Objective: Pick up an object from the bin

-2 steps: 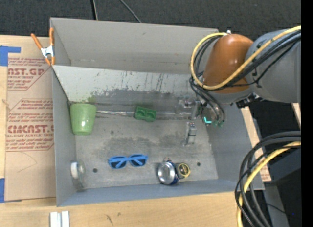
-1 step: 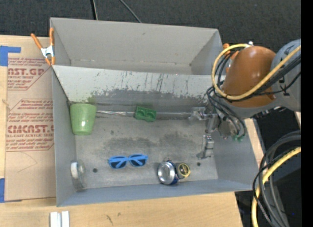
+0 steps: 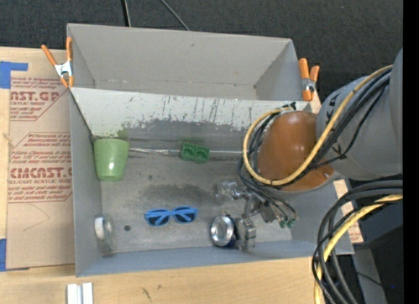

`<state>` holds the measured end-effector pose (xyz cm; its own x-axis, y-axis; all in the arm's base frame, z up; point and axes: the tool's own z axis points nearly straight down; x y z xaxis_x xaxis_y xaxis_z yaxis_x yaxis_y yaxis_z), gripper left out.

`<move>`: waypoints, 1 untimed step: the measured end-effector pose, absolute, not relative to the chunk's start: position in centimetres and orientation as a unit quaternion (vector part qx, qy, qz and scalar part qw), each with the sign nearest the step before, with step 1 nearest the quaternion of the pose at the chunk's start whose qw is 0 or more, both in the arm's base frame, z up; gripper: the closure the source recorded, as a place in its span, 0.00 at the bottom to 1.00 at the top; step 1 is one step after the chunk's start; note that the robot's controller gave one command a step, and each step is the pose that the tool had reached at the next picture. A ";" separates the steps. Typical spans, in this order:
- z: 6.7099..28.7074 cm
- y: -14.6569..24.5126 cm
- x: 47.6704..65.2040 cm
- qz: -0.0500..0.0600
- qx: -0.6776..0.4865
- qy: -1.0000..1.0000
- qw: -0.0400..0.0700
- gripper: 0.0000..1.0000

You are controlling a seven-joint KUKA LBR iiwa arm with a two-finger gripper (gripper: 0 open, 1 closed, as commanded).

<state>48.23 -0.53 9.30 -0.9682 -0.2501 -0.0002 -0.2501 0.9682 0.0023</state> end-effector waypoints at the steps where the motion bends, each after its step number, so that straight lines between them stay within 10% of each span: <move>1: 7.0 -0.1 48.1 -0.001 0.484 -0.875 -0.002 0.00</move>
Offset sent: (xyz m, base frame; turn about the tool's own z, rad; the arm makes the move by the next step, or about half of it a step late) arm -0.0016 0.0019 -0.0230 -0.7555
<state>48.12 -0.14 7.00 -0.5322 -0.8466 -0.0034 -0.8466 0.5322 -0.0002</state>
